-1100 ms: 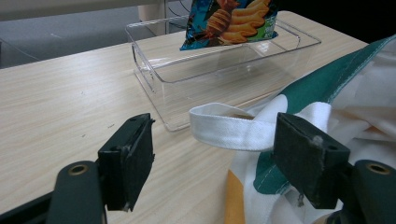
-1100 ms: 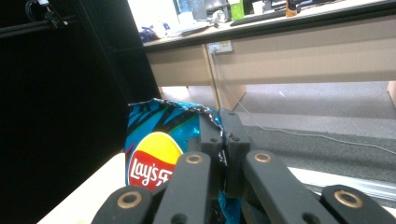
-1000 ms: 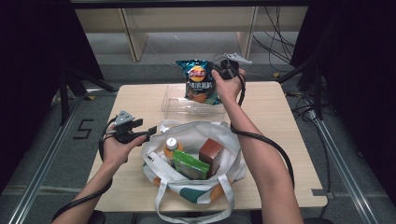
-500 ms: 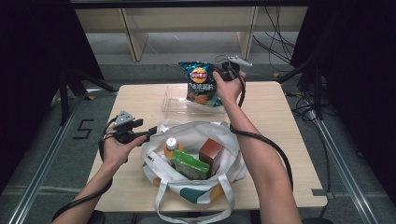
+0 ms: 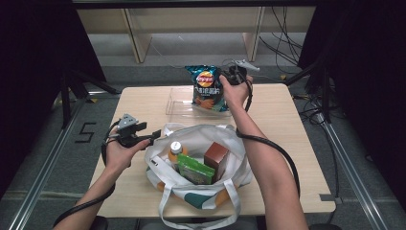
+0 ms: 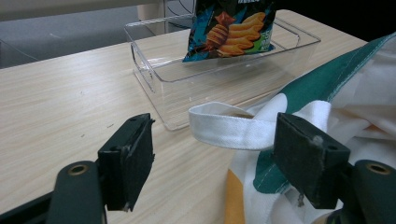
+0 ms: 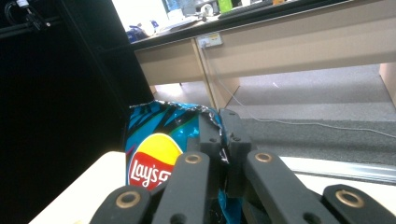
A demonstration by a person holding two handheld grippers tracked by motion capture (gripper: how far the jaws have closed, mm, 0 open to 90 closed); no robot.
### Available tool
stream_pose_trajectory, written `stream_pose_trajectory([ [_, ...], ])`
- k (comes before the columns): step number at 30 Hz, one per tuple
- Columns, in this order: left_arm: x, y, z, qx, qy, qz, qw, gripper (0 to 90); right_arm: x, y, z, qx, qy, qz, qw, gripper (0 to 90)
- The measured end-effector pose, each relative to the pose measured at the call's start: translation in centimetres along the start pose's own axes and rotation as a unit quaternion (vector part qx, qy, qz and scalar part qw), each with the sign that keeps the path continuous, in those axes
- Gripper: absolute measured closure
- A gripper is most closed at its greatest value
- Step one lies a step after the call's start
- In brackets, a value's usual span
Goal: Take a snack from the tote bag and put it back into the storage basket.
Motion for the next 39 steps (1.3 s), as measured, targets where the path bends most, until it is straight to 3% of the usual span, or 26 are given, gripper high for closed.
stream_pose_trajectory([
  [5,0.0,0.0,0.1,-0.001,-0.002,-0.003,1.0000,28.1,0.2,-0.3,-0.2,0.011,-0.004,0.026,0.9996,88.7],
  [7,0.0,0.0,0.0,0.000,-0.002,0.001,1.0000,28.1,0.0,-0.4,-0.3,0.014,-0.008,0.020,0.9997,88.0],
  [8,0.0,0.0,0.0,0.001,-0.002,0.001,1.0000,28.1,-0.5,-0.4,-0.2,0.009,-0.008,-0.006,0.9999,87.7],
  [10,0.0,0.0,0.0,0.001,-0.002,0.001,1.0000,28.1,-0.6,-0.5,-0.2,0.010,-0.010,-0.003,0.9999,87.2],
  [12,-0.1,-0.1,0.1,0.001,-0.003,0.002,1.0000,28.0,-0.9,-0.5,-0.3,0.011,-0.012,-0.015,0.9997,86.4],
  [15,-0.1,-0.1,0.1,0.001,-0.002,0.002,1.0000,28.0,-1.0,-0.5,-0.5,0.018,-0.019,-0.007,0.9996,84.7],
  [16,-0.1,-0.1,0.1,0.002,-0.002,0.002,1.0000,28.0,-1.3,-0.5,-0.5,0.016,-0.023,-0.023,0.9994,84.1],
  [18,-0.1,-0.1,0.1,0.003,-0.002,0.002,1.0000,28.0,-1.5,-0.5,-0.6,0.017,-0.027,-0.028,0.9991,83.2],
  [22,-0.1,-0.2,0.1,0.003,-0.002,0.003,1.0000,28.0,-1.6,-0.7,-0.9,0.027,-0.034,-0.011,0.9990,82.5],
  [25,-0.1,-0.2,0.1,0.003,-0.002,-0.001,1.0000,28.0,-1.9,-0.6,-0.9,0.024,-0.040,-0.031,0.9984,82.8],
  [27,-0.1,-0.2,0.1,0.003,-0.002,-0.001,1.0000,28.0,-1.8,-0.5,-1.0,0.029,-0.040,-0.024,0.9985,82.8],
  [39,-0.1,-0.2,0.2,0.004,-0.001,0.002,1.0000,27.9,-2.1,-0.5,-1.2,0.040,-0.052,-0.039,0.9971,76.7],
])
Point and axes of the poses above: each handheld gripper's, and its own axes: z roughly forward along the jaws, y roughly out of its top, x roughly to its left, the point moved 7 cm from there along z, roughly forward along the jaws, and after that the axes turned 1 degree about -y, right-handed, at the moved point
